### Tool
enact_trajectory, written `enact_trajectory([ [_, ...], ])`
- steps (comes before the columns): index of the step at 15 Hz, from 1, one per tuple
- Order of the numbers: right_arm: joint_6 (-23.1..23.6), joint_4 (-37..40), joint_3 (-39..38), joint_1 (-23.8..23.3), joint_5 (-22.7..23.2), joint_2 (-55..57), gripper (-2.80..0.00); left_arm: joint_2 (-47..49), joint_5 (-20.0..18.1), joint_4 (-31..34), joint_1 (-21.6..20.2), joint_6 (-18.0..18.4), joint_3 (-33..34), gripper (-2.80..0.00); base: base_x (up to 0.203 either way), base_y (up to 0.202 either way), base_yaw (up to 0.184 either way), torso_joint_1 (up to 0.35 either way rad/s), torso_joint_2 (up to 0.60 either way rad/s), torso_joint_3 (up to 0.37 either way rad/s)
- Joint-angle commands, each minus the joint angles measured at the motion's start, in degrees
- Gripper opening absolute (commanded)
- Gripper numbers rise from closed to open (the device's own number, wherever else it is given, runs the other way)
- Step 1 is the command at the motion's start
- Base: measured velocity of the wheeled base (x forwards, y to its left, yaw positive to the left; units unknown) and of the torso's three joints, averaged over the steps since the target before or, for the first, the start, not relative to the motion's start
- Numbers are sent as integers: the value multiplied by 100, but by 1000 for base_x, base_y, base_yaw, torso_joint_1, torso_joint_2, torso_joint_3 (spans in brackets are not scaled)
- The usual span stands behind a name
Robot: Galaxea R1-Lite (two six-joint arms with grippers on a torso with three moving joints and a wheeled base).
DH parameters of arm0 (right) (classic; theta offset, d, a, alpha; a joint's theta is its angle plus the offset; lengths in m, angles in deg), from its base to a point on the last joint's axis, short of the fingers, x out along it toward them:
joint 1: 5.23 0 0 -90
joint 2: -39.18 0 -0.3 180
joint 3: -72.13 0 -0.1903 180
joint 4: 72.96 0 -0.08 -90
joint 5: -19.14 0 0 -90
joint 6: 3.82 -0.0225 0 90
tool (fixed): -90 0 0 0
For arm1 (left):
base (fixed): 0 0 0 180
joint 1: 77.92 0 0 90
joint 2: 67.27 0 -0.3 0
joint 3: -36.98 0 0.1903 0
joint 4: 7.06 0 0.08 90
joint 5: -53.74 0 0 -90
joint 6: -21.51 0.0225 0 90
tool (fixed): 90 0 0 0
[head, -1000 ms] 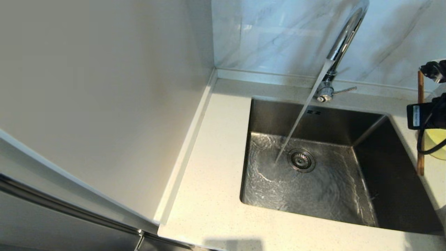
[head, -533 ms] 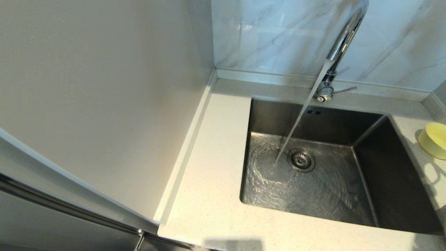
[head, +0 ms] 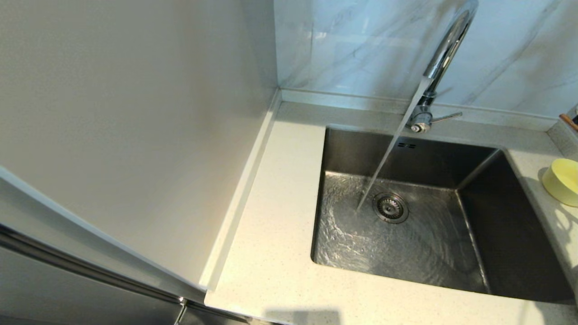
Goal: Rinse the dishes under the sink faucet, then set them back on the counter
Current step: Place the chopsticks on the bowl
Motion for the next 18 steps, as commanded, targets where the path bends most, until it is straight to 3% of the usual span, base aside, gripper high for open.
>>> enact_trajectory([
  [1, -153, 83, 63, 50, 424, 125, -280, 0, -6, 0, 0, 2, 0, -280, 0, 0, 0, 0, 0, 0],
  [2, -587, 110, 113, 239, 218, 190, -280, 0, 3, 0, 0, 2, 0, -280, 0, 0, 0, 0, 0, 0],
  [4, -1317, 177, 242, 590, -1151, 371, -280, 0, 3, 0, 0, 2, 0, -280, 0, 0, 0, 0, 0, 0],
  [5, -1861, 317, 365, 708, -1598, 552, -280, 0, 3, 0, 0, 2, 0, -280, 0, 0, 0, 0, 0, 0],
  [8, -3021, 565, 581, 814, -2509, 1111, -280, 0, 3, 0, 0, 2, 0, -280, 0, 0, 0, 0, 0, 0],
  [14, -3580, 424, 2025, 593, -2868, 2107, -280, 0, 3, 0, 0, 2, 0, -280, 0, 0, 0, 0, 0, 0],
  [18, -2637, 396, 2656, 275, -2906, 2532, -280, 0, 3, 0, 0, 2, 0, -280, 0, 0, 0, 0, 0, 0],
])
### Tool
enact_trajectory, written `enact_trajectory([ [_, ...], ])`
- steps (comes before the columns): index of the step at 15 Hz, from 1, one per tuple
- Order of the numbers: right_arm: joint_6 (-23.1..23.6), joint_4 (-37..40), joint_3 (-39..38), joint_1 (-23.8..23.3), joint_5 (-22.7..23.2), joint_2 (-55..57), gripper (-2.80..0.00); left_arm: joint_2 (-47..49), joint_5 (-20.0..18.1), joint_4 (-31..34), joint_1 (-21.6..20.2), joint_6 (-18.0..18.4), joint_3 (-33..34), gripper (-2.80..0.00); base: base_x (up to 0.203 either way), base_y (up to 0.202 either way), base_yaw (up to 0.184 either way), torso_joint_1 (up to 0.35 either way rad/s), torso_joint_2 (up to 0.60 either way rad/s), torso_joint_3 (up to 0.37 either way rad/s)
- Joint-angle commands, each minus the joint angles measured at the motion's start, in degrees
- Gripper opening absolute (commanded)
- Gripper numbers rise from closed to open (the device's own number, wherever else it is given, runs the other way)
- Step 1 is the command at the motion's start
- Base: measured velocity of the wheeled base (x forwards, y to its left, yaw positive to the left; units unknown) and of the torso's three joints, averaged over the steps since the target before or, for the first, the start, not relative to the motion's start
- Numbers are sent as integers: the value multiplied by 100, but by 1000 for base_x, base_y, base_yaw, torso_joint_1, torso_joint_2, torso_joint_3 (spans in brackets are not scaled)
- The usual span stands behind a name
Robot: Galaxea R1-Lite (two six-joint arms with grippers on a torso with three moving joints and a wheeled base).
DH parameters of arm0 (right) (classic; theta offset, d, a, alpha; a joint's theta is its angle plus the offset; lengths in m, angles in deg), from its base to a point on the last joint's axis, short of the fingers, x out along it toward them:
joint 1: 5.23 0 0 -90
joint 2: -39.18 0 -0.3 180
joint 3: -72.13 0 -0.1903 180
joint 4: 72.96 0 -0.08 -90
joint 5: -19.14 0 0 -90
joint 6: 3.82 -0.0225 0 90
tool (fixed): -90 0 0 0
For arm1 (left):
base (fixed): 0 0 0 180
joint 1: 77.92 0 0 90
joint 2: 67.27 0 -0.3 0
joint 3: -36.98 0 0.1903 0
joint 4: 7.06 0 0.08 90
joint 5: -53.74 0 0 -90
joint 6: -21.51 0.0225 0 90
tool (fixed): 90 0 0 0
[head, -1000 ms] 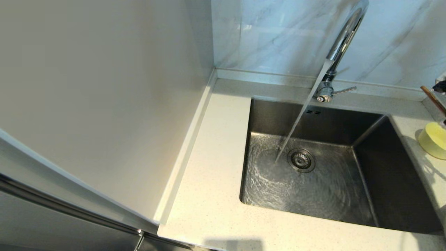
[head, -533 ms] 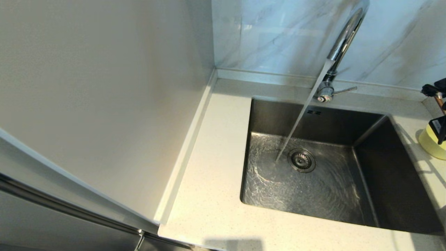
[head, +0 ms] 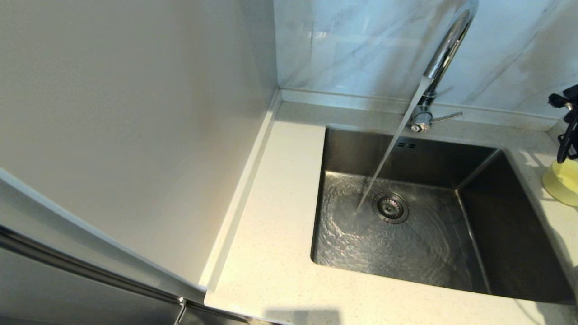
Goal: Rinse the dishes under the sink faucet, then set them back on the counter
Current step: Place the chopsticks on the bowl
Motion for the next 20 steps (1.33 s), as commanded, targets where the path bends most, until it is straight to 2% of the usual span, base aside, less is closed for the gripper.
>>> enact_trajectory([
  [1, 292, 17, 281, -172, -13, 347, -280, 0, 4, 2, 0, 1, 0, -280, 0, 0, 0, 0, 0, 0],
  [3, 522, 18, 358, -269, -7, 493, -280, 0, -1, 2, 0, 1, 0, -280, 0, 0, 0, 0, 0, 0],
  [10, 583, -79, 436, -308, -27, 829, -280, 0, 4, 2, 0, 1, 0, -280, 0, 0, 0, 0, 0, 0],
  [13, 902, -384, 398, -325, -24, 862, -280, 0, -4, 2, 0, 1, 0, -280, 0, 0, 0, 0, 0, 0],
  [20, 941, -437, 218, -316, 1, 790, -280, 0, 4, 2, 0, 1, 0, -280, 0, 0, 0, 0, 0, 0],
])
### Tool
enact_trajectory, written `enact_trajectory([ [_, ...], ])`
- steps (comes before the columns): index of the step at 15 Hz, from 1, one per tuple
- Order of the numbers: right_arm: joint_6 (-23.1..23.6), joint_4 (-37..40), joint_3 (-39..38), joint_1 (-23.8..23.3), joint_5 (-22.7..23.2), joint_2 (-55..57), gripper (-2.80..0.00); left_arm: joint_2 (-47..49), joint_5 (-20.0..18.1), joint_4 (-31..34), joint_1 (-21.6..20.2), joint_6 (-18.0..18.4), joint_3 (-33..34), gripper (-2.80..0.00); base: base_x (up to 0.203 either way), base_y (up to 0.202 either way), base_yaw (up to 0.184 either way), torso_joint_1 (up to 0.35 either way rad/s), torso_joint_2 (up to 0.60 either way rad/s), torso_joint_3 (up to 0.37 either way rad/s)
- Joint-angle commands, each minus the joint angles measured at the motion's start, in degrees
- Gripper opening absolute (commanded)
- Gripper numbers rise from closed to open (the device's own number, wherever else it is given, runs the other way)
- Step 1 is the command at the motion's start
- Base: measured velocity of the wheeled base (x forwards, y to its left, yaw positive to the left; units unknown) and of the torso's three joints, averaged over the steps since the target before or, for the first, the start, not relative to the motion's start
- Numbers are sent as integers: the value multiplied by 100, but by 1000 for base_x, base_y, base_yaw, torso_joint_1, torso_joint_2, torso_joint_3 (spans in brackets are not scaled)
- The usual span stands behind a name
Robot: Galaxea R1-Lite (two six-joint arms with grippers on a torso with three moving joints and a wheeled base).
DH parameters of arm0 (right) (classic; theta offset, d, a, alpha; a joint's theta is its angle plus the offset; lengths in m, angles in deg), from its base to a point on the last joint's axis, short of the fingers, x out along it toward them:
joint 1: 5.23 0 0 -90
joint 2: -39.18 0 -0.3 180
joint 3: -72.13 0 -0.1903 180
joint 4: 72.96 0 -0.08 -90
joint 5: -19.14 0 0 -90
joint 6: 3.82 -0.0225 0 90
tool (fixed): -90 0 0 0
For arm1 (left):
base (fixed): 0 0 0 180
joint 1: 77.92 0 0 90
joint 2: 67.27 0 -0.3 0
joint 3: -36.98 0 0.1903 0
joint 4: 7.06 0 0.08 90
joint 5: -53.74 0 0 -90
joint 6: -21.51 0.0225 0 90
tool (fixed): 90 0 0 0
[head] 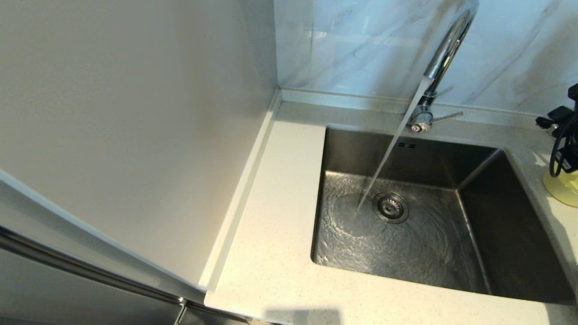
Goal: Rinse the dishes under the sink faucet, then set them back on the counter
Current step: Place the chopsticks on the bowl
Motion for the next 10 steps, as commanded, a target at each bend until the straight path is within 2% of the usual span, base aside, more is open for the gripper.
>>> enact_trajectory([
  [1, 15, 10, -49, -1, -17, -24, 0, 0, -6, 0, 0, 0, 0, -280, 0, 0, 0, 0, 0, 0],
  [10, -43, 7, -125, 8, 0, -63, 0, 0, 3, 0, 0, 0, 0, -280, 0, 0, 0, 0, 0, 0],
])
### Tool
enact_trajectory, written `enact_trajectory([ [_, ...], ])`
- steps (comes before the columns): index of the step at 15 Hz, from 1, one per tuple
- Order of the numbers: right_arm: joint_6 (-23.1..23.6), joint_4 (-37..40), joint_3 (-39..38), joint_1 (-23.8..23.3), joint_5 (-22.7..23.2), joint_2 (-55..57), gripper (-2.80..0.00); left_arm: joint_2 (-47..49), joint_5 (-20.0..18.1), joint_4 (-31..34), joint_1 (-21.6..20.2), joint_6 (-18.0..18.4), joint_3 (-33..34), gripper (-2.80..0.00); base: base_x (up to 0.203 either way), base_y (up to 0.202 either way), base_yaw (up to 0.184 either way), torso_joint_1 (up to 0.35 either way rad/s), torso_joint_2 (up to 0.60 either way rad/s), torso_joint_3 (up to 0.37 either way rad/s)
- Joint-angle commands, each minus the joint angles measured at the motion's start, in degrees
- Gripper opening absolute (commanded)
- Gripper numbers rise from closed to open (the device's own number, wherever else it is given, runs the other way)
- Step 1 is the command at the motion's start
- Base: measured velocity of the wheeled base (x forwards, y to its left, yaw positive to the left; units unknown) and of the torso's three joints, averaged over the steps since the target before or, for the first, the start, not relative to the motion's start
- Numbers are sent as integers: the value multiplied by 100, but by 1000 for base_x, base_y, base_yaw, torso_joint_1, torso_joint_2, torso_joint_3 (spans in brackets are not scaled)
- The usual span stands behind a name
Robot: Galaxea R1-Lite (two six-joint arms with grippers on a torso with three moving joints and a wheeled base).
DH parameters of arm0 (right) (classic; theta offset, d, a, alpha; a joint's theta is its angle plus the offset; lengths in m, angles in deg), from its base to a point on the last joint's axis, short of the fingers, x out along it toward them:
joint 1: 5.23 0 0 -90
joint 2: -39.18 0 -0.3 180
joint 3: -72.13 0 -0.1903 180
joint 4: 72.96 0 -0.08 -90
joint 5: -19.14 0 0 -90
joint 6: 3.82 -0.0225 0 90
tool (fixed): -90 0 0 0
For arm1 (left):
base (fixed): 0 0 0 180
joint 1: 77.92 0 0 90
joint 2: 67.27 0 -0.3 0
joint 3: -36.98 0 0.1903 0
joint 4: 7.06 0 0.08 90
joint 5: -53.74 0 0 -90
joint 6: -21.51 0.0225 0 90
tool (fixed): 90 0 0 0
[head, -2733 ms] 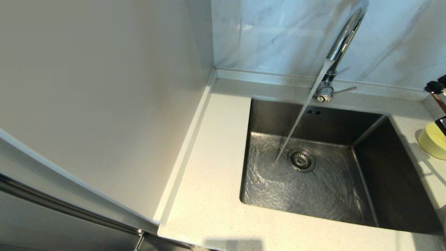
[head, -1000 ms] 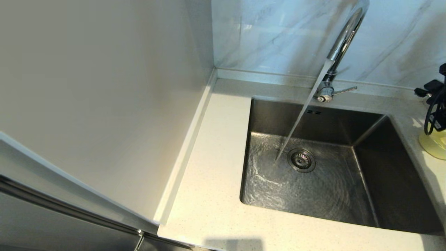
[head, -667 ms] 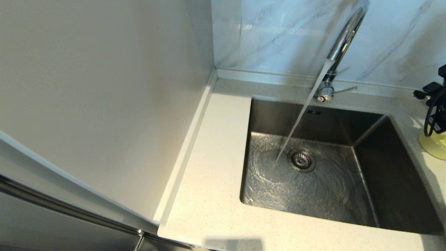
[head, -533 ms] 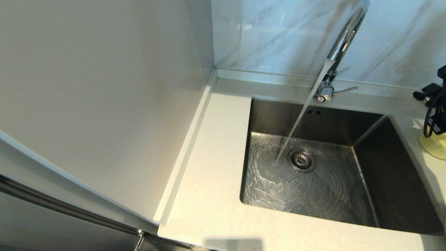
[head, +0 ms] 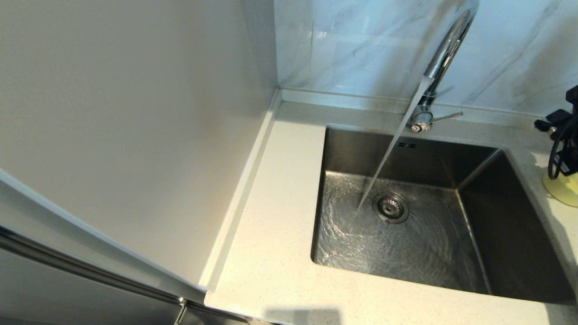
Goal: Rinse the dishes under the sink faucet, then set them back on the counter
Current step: Place the chopsticks on the bowl
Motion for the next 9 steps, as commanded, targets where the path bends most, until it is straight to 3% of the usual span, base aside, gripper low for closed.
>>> enact_trajectory([
  [1, 8, 14, 15, -1, -19, -51, 0, 0, -5, 0, 0, 0, 0, -280, 0, 0, 0, 0, 0, 0],
  [6, -5, -36, 22, 1, 78, -389, 0, 0, -5, 0, 0, 0, 0, -280, 0, 0, 0, 0, 0, 0],
  [9, -63, 53, -580, 27, 812, -1360, 0, 0, 3, 0, 0, 0, 0, -280, 0, 0, 0, 0, 0, 0],
])
